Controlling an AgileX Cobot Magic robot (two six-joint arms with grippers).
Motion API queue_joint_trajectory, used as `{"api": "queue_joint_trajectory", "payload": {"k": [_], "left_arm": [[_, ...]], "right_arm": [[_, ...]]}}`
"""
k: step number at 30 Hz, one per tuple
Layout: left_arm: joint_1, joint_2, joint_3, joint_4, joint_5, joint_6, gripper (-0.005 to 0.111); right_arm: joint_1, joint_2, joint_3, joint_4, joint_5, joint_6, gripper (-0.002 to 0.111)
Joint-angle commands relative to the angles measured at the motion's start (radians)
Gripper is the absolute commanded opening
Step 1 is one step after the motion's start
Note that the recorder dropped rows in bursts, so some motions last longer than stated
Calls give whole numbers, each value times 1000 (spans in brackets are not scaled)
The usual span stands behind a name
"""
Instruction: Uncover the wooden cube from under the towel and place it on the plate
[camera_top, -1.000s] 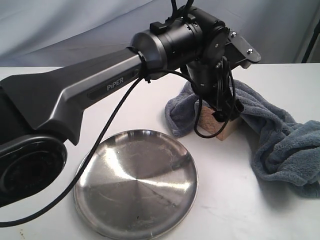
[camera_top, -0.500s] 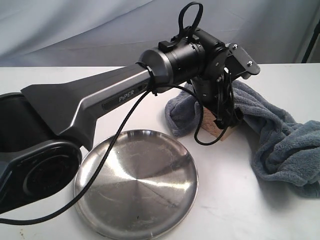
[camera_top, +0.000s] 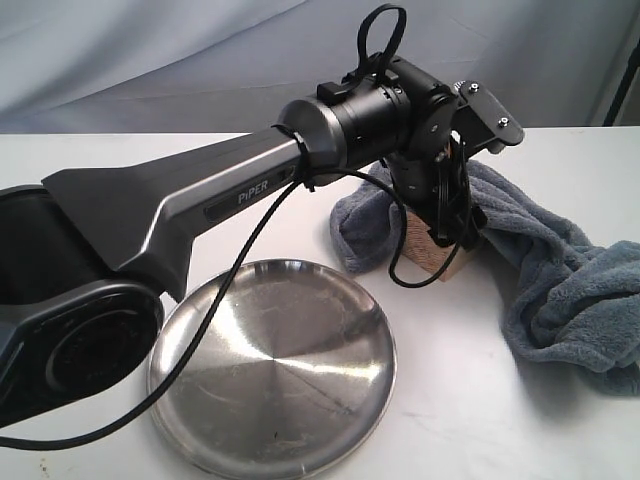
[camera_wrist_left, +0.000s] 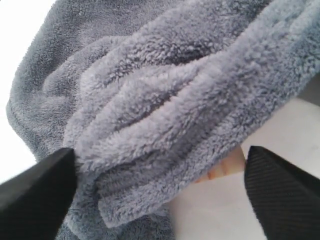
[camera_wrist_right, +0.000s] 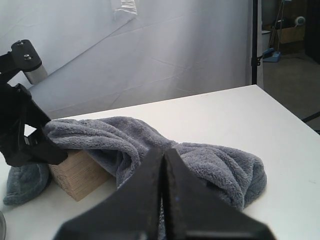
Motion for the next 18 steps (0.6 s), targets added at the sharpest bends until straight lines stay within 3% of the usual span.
{"api": "queue_joint_trajectory", "payload": {"k": [1, 3, 7, 13, 18], "left_arm": [[-3, -8, -1, 4, -9, 4, 47], [-3, -8, -1, 4, -9, 4, 29], [-3, -8, -1, 59, -9, 4, 6], [-3, -8, -1, 288, -31, 2, 2], [-3, -8, -1, 387, -208, 2, 2]], "right_arm": [[1, -5, 4, 4, -1, -8, 0], [1, -5, 4, 4, -1, -8, 0], [1, -5, 4, 4, -1, -8, 0], [1, -5, 4, 4, -1, -8, 0], [1, -5, 4, 4, -1, -8, 0]]}}
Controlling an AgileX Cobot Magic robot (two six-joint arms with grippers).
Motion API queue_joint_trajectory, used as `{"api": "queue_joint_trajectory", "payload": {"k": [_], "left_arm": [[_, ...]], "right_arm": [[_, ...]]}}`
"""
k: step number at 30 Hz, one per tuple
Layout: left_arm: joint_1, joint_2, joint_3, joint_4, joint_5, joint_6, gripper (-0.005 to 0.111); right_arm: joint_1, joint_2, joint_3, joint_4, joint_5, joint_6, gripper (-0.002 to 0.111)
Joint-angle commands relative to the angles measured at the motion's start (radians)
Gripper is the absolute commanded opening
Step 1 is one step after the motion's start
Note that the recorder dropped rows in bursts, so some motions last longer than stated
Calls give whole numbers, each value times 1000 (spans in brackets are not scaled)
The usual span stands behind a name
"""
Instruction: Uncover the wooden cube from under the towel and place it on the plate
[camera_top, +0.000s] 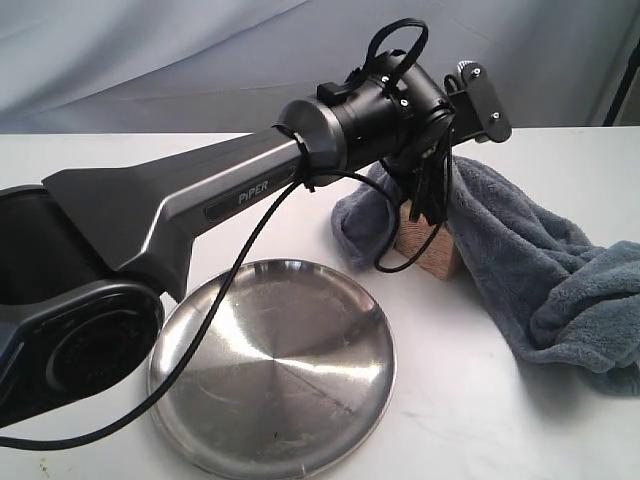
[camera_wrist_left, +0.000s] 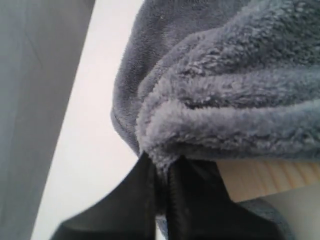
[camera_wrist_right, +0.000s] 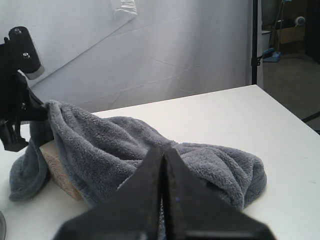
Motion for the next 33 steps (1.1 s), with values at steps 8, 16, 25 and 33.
{"api": "queue_joint_trajectory", "payload": {"k": [8, 16, 25, 33], "left_arm": [[-3, -8, -1, 239, -384, 1, 2], [-3, -8, -1, 310, -626, 1, 4], [-10, -8, -1, 335, -888, -1, 27], [-72, -8, -1, 209, -984, -99, 29]], "right_arm": [[1, -5, 4, 4, -1, -8, 0], [1, -5, 4, 4, -1, -8, 0], [1, -5, 4, 4, -1, -8, 0], [1, -5, 4, 4, -1, -8, 0]]}}
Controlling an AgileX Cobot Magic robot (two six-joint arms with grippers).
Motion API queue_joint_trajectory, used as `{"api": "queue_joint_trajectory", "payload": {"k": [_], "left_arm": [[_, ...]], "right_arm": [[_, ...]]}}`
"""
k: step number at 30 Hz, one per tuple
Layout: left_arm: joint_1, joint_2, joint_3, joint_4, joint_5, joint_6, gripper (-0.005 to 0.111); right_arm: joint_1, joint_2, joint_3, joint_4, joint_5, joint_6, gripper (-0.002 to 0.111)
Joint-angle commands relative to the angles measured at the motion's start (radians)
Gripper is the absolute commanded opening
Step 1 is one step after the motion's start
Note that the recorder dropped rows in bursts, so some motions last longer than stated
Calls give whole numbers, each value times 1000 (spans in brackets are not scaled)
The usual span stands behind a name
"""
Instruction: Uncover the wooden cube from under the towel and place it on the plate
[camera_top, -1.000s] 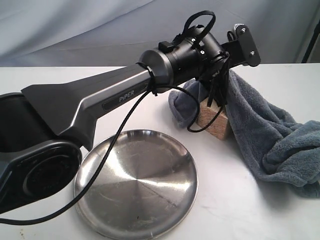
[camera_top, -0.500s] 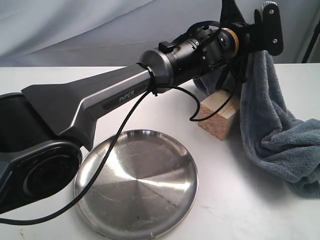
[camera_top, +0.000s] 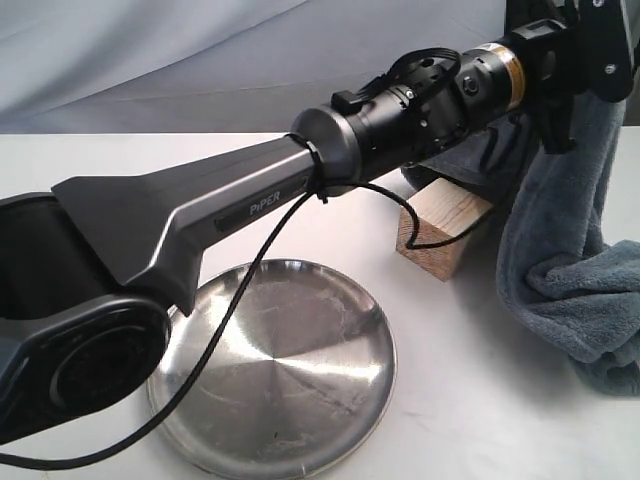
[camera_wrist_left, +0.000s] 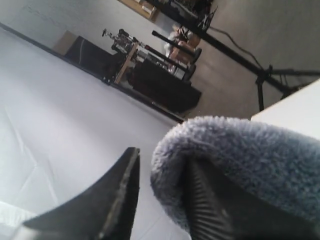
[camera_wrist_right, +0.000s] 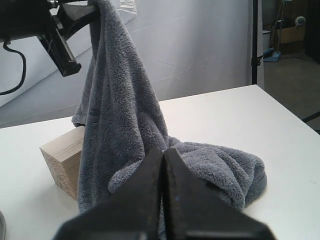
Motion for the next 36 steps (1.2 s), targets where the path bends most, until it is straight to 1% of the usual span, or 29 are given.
{"api": "queue_joint_trajectory", "payload": {"k": [1, 4, 6, 8, 10, 14, 19, 22, 24, 27, 28, 30, 32, 35, 36], "left_arm": [[-48, -8, -1, -56, -55, -117, 28], [-75, -6, -1, -60, -57, -225, 21], [-90, 6, -1, -63, -86, -284, 14], [-101, 27, -1, -69, -120, -305, 7], [-111, 52, -1, -68, -148, -331, 3], [-138, 95, -1, -68, -153, -370, 2], [-153, 120, -1, -63, -157, -472, 2], [-153, 118, -1, -79, -119, -498, 2], [-153, 116, -1, -104, -62, -535, 2], [-153, 118, -1, -188, 77, -619, 2], [-153, 118, -1, -199, 129, -619, 2], [-153, 121, -1, -199, 180, -610, 3], [-153, 121, -1, -183, 196, -607, 9], [-153, 119, -1, -183, 196, -611, 27], [-153, 119, -1, -183, 200, -611, 37]], "right_arm": [[1, -5, 4, 4, -1, -8, 0], [1, -5, 4, 4, -1, -8, 0], [1, -5, 4, 4, -1, -8, 0], [1, -5, 4, 4, -1, -8, 0], [1, -5, 4, 4, -1, -8, 0], [1, -5, 4, 4, -1, -8, 0], [1, -5, 4, 4, -1, -8, 0], [1, -5, 4, 4, -1, -8, 0], [1, -5, 4, 4, -1, -8, 0], [1, -5, 4, 4, -1, -8, 0], [1, -5, 4, 4, -1, -8, 0], [1, -5, 4, 4, -1, -8, 0], [1, -5, 4, 4, -1, -8, 0], [1, -5, 4, 4, -1, -8, 0], [1, -5, 4, 4, -1, -8, 0]]}}
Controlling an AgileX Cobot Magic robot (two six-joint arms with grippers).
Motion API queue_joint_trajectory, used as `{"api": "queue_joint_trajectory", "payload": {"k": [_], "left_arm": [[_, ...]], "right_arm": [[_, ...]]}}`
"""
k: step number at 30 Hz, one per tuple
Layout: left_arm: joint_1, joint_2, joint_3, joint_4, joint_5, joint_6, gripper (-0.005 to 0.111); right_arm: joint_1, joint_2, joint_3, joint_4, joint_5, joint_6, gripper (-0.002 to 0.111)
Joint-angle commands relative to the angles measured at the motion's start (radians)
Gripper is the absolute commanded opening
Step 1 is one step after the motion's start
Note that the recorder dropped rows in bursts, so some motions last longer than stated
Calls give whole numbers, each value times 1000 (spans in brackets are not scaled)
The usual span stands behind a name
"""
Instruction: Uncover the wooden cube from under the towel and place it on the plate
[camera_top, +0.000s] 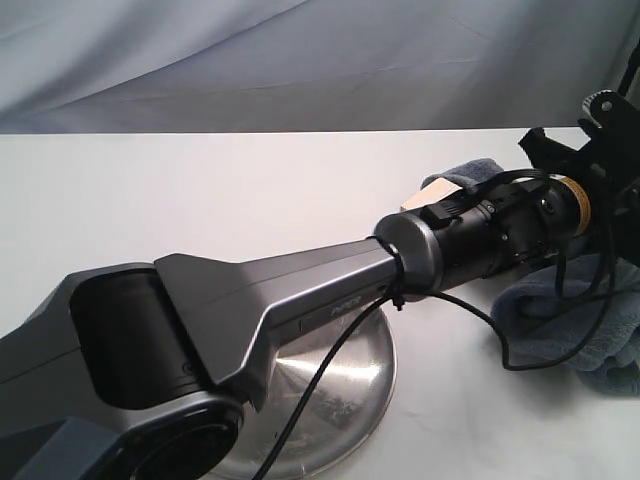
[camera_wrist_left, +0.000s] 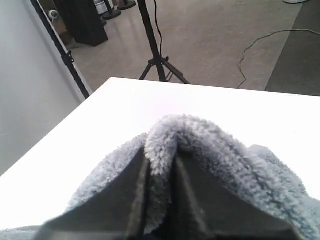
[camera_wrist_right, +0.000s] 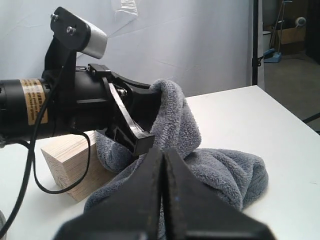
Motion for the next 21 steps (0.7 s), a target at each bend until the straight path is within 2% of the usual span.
{"api": "queue_joint_trajectory", "payload": {"k": [1, 4, 6, 9, 14, 18, 20, 21], "left_arm": [[-3, -9, -1, -13, 21, -20, 44], [-3, -16, -1, -13, 66, -20, 72], [-5, -29, -1, -13, 111, -20, 86], [-5, -51, -1, -13, 172, -20, 97], [-5, -117, -1, -13, 299, -25, 99], [30, -148, -1, -42, 514, -191, 99], [69, -144, -1, -144, 555, -190, 99], [93, -139, -1, -245, 555, -126, 99]], "right_arm": [[1, -3, 4, 2, -1, -8, 0], [1, -3, 4, 2, -1, -8, 0], [1, -3, 4, 2, -1, -8, 0], [1, -3, 4, 2, -1, -8, 0], [1, -3, 4, 2, -1, -8, 0], [1, -3, 4, 2, -1, -8, 0], [1, -3, 4, 2, -1, -8, 0], [1, -3, 4, 2, -1, -8, 0]]}}
